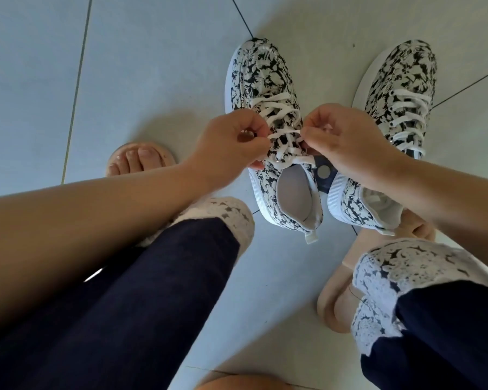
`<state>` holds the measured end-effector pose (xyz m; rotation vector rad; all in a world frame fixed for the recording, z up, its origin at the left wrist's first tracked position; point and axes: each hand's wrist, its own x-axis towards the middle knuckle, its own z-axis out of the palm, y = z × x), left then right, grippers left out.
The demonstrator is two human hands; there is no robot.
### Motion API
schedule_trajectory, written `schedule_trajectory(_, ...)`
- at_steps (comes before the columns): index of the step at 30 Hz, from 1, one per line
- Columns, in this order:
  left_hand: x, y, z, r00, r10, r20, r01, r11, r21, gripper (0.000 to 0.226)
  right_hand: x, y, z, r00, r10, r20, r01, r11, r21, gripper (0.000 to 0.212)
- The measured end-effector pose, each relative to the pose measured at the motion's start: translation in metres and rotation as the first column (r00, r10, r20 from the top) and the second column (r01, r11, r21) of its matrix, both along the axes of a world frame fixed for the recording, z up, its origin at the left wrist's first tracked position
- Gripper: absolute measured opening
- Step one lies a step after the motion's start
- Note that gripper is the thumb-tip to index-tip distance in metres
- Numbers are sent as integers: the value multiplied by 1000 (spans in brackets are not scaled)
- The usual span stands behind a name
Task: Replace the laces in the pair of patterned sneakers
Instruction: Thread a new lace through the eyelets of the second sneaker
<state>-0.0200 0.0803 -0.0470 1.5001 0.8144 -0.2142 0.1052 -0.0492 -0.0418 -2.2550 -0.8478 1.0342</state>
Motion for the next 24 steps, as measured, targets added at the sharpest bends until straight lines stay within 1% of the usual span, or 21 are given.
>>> schedule_trajectory(2, -4, 3, 2, 995, 92, -30, -97, 973, -210, 15, -1, 0, -2, 1000, -14, -13, 14, 1000, 6, 9)
schedule_trajectory(3, -5, 5, 2, 994, 94, -50, -104, 956, -275, 16, -1, -1, -3, 1000, -7, -15, 7, 1000, 6, 9)
schedule_trajectory(4, -4, 8, 3, 996, 68, -64, -84, 950, -300, 17, -2, 0, -3, 1000, 3, -9, -3, 1000, 7, 8)
schedule_trajectory(5, -2, 11, 3, 997, 28, -76, -49, 954, -295, 15, -2, 0, -4, 1000, 6, 1, -6, 1000, 9, 7)
schedule_trajectory(6, 1, 13, 4, 996, -25, -91, 1, 967, -255, 11, -2, 0, -4, 1000, -2, 10, 2, 1000, 15, 6)
schedule_trajectory(7, 5, 14, 5, 990, -82, -116, 61, 982, -180, 7, -2, 0, -5, 1000, -15, 15, 15, 1000, 25, 4)
schedule_trajectory(9, 13, 14, 7, 966, -182, -181, 185, 983, 3, 10, -1, 0, -6, 999, -44, 8, 43, 998, 49, 1)
schedule_trajectory(10, 16, 13, 9, 956, -205, -209, 222, 973, 63, 11, -1, 0, -6, 999, -52, -1, 52, 997, 59, 2)
schedule_trajectory(11, 18, 13, 10, 951, -209, -227, 233, 969, 86, 10, -2, 0, -6, 998, -56, -15, 57, 996, 69, 5)
schedule_trajectory(12, 19, 14, 11, 951, -200, -234, 222, 973, 71, 8, -2, 0, -6, 998, -62, -29, 64, 995, 79, 8)
schedule_trajectory(13, 17, 15, 11, 958, -172, -228, 179, 984, 12, 6, -3, 0, -6, 997, -71, -44, 74, 994, 84, 12)
schedule_trajectory(15, 8, 19, 10, 981, -85, -171, 51, 979, -196, 3, -3, 0, -5, 995, -83, -51, 87, 993, 84, 17)
schedule_trajectory(17, -5, 23, 4, 993, -11, -118, -35, 923, -382, 16, -4, 0, -4, 997, -69, -29, 71, 994, 77, 19)
schedule_trajectory(18, -11, 26, 0, 994, 13, -109, -59, 901, -430, 24, -5, 1, -4, 998, -60, -20, 61, 996, 67, 19)
schedule_trajectory(19, -16, 30, -3, 993, 23, -112, -72, 889, -453, 29, -5, 1, -4, 998, -58, -14, 59, 997, 55, 18)
schedule_trajectory(21, -21, 35, -7, 991, -2, -133, -59, 889, -453, 29, -6, 2, -6, 996, -82, -29, 83, 996, 39, 18)
schedule_trajectory(22, -21, 35, -8, 989, -40, -145, -25, 907, -421, 26, -6, 2, -6, 995, -94, -35, 95, 995, 36, 18)
schedule_trajectory(24, -16, 31, -7, 980, -120, -158, 68, 952, -299, 13, -5, 2, -4, 997, -74, -19, 75, 996, 46, 16)
